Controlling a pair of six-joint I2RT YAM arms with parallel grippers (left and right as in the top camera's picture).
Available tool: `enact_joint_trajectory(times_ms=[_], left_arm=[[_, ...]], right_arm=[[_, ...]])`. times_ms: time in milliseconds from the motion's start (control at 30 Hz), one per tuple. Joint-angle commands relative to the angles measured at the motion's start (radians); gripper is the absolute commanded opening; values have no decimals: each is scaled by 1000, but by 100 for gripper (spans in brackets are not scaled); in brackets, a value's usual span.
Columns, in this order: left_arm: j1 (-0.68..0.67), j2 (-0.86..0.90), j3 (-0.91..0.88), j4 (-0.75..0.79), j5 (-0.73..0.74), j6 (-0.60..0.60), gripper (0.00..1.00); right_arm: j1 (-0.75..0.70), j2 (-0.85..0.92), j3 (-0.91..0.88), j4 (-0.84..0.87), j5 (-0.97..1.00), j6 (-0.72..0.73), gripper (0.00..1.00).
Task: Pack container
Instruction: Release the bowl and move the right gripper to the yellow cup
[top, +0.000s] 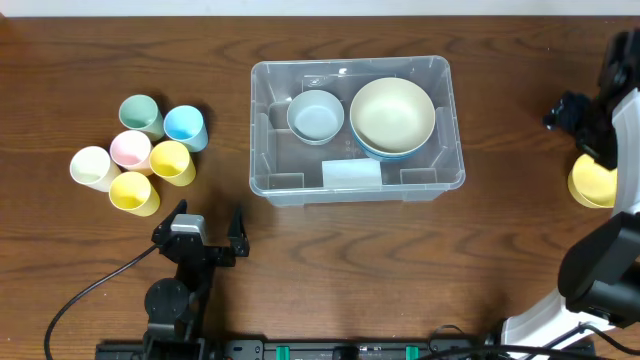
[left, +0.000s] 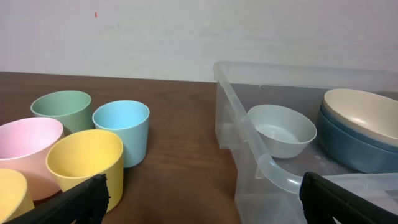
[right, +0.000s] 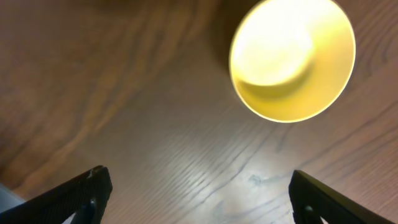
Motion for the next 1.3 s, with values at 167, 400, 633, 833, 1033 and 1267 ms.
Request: enact_joint_trajectory(times_ms=[167,400,633,833,1033,1267], left_arm=[[3,-2,-16,-35,16,6,98],[3,-2,-16,-35,16,6,98],[3,-2,-16,-35,16,6,98],[3,-2,-16,-35,16,6,98],[3,-2,-16,-35,15,6,98],[3,-2,-16,-35,15,6,98]], right_arm=[[-105,7,-128,156,-134,-136,91],[-147,8,-258,307,-151,-203,91],[-154,8,-360,432,-151,-216,82],[-156,8,-406,486,-129,-216,71],[-161,23,-435,520,-121,-217,67],[-161,61,-435,533,-121,-236,47]])
